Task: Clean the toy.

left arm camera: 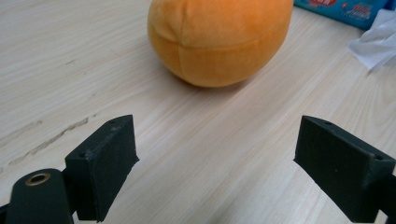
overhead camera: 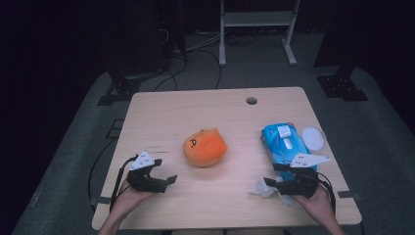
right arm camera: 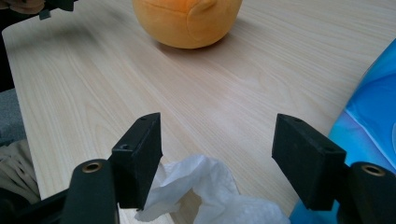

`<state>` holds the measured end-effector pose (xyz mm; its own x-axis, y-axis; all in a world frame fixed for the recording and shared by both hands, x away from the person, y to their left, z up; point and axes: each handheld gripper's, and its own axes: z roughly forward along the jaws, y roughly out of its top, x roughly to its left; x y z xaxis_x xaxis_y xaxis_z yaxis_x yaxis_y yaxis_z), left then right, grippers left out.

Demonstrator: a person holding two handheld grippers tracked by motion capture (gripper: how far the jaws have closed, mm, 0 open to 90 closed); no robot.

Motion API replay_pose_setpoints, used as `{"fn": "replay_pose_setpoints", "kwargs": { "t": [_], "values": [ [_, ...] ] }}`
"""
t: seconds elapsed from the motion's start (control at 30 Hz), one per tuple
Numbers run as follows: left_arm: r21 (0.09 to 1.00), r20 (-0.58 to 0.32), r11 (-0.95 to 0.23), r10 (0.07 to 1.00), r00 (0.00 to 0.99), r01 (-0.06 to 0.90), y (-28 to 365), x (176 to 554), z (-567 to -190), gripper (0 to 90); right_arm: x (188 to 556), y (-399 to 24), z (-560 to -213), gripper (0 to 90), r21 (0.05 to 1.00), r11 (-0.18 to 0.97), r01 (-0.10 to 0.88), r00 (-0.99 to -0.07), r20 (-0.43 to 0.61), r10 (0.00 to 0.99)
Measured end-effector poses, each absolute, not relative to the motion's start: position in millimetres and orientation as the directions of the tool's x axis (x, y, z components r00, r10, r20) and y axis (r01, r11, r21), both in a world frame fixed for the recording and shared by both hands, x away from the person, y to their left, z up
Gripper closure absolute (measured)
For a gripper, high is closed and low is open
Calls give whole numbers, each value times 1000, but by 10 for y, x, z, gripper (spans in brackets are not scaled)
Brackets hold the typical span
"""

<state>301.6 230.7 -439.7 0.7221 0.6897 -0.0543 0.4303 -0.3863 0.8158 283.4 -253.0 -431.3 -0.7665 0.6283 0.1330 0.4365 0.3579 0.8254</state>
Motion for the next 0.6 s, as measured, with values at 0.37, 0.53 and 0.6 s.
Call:
{"fn": "replay_pose_setpoints", "kwargs": {
  "t": [0.37,0.53,0.6],
  "values": [
    [807,-68,-374,709,702,456,2361,2972,-4532,102,2824,-2512,-4321,318,823,370,431,-771,123,625],
    [805,-76,-370,711,699,464,2364,2975,-4574,98,2814,-2491,-4316,315,829,367,422,-774,119,622],
    [806,-76,-368,712,698,463,2360,2976,-4587,98,2807,-2478,-4317,314,832,369,416,-776,113,620]
  ]
}}
